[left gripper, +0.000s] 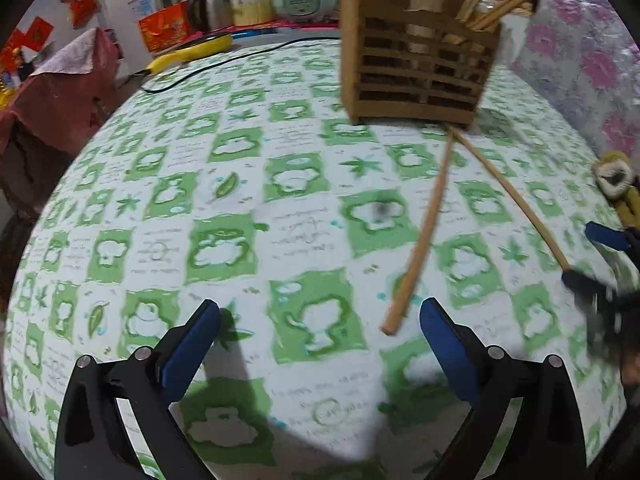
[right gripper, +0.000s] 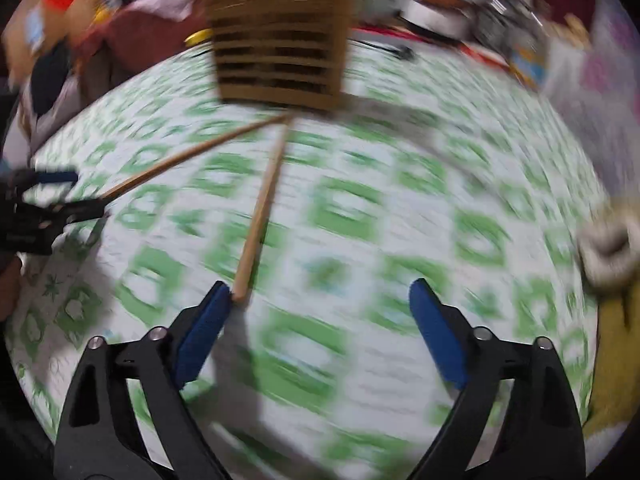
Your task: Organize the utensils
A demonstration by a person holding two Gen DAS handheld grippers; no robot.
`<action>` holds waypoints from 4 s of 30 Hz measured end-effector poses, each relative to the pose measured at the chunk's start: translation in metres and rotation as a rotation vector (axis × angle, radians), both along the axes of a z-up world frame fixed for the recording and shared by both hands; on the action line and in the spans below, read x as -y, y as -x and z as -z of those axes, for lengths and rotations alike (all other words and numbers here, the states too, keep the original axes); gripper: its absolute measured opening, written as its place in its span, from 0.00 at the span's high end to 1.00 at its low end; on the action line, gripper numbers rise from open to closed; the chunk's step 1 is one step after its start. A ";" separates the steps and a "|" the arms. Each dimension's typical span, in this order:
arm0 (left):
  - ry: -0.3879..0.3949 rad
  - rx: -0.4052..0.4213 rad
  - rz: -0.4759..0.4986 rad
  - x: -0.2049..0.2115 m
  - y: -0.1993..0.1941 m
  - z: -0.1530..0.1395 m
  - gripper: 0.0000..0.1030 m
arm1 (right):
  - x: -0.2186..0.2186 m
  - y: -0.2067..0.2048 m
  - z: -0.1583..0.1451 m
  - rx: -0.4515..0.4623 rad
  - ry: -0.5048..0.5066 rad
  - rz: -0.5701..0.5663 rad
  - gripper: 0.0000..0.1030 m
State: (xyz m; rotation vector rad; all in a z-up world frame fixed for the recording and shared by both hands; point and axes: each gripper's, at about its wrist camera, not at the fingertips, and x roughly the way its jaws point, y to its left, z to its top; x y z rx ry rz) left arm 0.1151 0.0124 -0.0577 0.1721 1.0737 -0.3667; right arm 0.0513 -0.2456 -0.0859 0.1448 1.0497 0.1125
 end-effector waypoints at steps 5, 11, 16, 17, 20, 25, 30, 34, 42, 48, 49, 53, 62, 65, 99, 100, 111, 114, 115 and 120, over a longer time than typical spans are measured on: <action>-0.014 0.030 0.056 0.010 0.008 -0.003 0.05 | 0.040 0.015 -0.002 0.053 -0.168 0.111 0.16; -0.020 0.060 0.064 0.012 0.012 -0.006 0.05 | 0.022 0.014 -0.008 0.080 -0.119 0.048 0.16; -0.020 0.089 0.075 0.014 0.016 -0.010 0.05 | 0.016 0.021 -0.017 0.125 -0.119 0.010 0.17; -0.021 0.094 0.079 0.015 0.017 -0.011 0.05 | 0.013 0.023 -0.019 0.133 -0.116 -0.004 0.19; -0.029 0.103 0.090 0.017 0.019 -0.012 0.05 | 0.006 0.022 -0.021 0.140 -0.107 -0.028 0.20; -0.037 0.091 0.096 0.019 0.017 -0.009 0.06 | -0.010 0.016 -0.019 0.116 -0.091 -0.078 0.35; -0.037 0.044 0.135 0.025 0.018 -0.002 0.31 | -0.020 0.008 -0.013 0.078 -0.076 -0.086 0.40; -0.009 0.043 0.166 0.027 0.023 -0.003 0.45 | -0.011 0.009 -0.011 0.071 -0.108 -0.055 0.40; 0.008 0.044 0.180 0.027 0.026 -0.005 0.49 | -0.009 0.009 -0.011 0.071 -0.120 -0.047 0.40; 0.016 0.046 0.170 0.028 0.022 -0.005 0.63 | -0.014 0.006 -0.011 0.068 -0.116 -0.066 0.60; 0.008 0.051 0.174 0.031 0.021 -0.005 0.66 | -0.017 0.004 -0.010 0.062 -0.109 -0.075 0.62; 0.009 0.058 0.204 0.035 0.025 -0.005 0.87 | -0.027 -0.003 -0.005 0.028 -0.070 -0.088 0.74; 0.058 0.084 0.195 0.028 0.030 -0.011 0.94 | -0.015 0.000 -0.006 0.046 -0.123 -0.043 0.94; 0.066 0.103 0.184 0.025 0.033 -0.016 0.94 | -0.010 0.008 -0.014 0.094 -0.124 -0.023 0.94; 0.233 0.157 0.098 0.050 -0.039 -0.142 0.94 | 0.002 -0.055 -0.151 0.390 -0.134 0.077 0.94; 0.239 0.160 0.096 0.050 -0.041 -0.146 0.94 | 0.001 -0.057 -0.154 0.393 -0.137 0.074 0.94; 0.355 0.413 0.061 0.047 -0.036 -0.268 0.94 | 0.019 -0.060 -0.245 0.641 -0.196 0.127 0.94; 0.375 0.465 0.029 0.052 -0.044 -0.280 0.94 | 0.018 -0.066 -0.247 0.678 -0.179 0.151 0.94; 0.378 0.480 0.019 0.053 -0.046 -0.282 0.94 | 0.018 -0.068 -0.245 0.679 -0.173 0.155 0.94; 0.342 0.573 -0.051 0.066 -0.062 -0.280 0.94 | 0.024 -0.091 -0.230 0.639 -0.162 0.163 0.94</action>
